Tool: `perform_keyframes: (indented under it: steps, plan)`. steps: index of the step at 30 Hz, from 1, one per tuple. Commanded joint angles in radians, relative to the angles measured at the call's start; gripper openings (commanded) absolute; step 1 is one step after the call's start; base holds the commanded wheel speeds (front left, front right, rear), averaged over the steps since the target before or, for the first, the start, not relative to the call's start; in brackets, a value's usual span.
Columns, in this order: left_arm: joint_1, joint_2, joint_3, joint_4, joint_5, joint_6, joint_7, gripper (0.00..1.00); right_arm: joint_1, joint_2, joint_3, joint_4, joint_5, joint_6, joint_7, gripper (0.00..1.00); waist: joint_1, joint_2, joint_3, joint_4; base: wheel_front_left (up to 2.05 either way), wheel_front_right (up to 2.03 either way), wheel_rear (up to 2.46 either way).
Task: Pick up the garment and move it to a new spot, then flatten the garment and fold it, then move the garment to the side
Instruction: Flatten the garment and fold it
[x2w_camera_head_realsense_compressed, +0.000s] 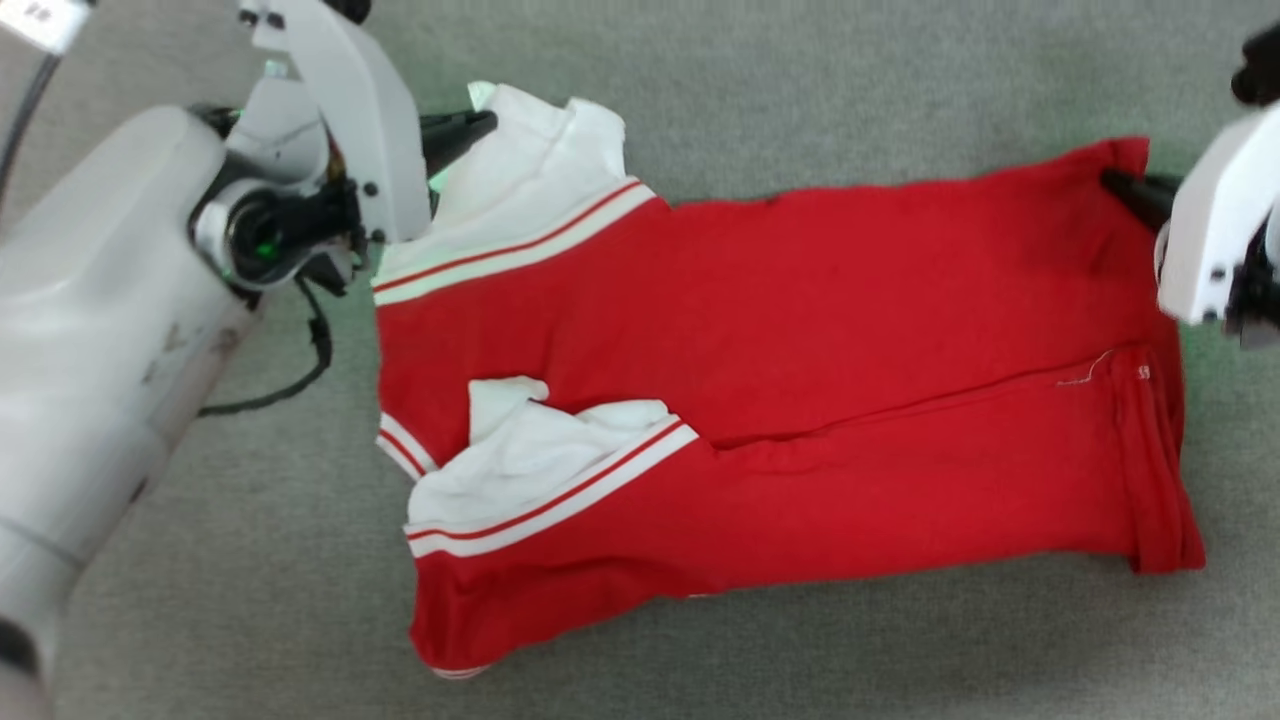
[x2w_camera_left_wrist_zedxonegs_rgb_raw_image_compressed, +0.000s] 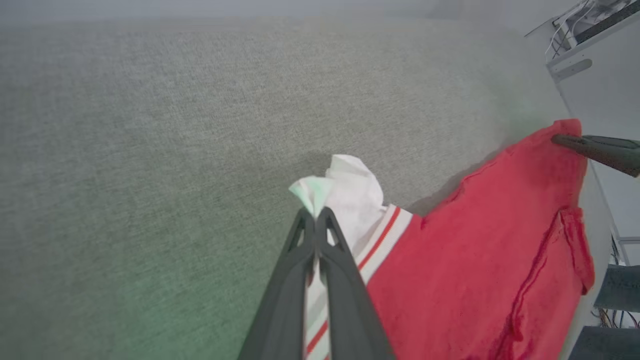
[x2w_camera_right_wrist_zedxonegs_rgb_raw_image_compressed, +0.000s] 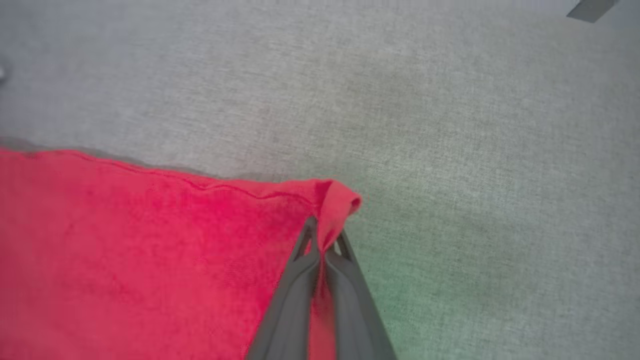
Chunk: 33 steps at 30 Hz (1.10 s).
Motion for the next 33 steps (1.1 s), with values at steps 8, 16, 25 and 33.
perform_keyframes:
  steps: [8,16,25,33]
  plan:
    - [0.152,0.171,-0.003,-0.344,-0.041,-0.002,-0.116,0.00,0.222,-0.161,0.040,-0.224,0.114,-0.001,-0.067,0.00,0.0000,0.0000,-0.136,0.057,0.00,0.00,0.00]
    - [0.389,0.396,0.011,-0.688,-0.084,-0.002,-0.292,0.00,0.455,-0.288,-0.028,-0.362,0.160,-0.001,-0.082,0.00,0.0000,0.0000,-0.180,0.077,0.00,0.00,0.00]
    - [0.668,0.489,-0.043,-0.856,-0.113,0.017,-0.487,0.00,0.685,-0.270,-0.165,-0.403,0.160,-0.001,-0.109,0.00,0.0000,0.0000,-0.166,0.101,0.00,0.00,0.00]
    - [0.736,0.373,-0.087,-0.690,-0.089,0.019,-0.554,0.00,0.715,-0.215,-0.203,-0.376,0.078,-0.001,-0.148,0.00,0.0000,0.0000,-0.137,0.119,0.00,0.00,0.00]
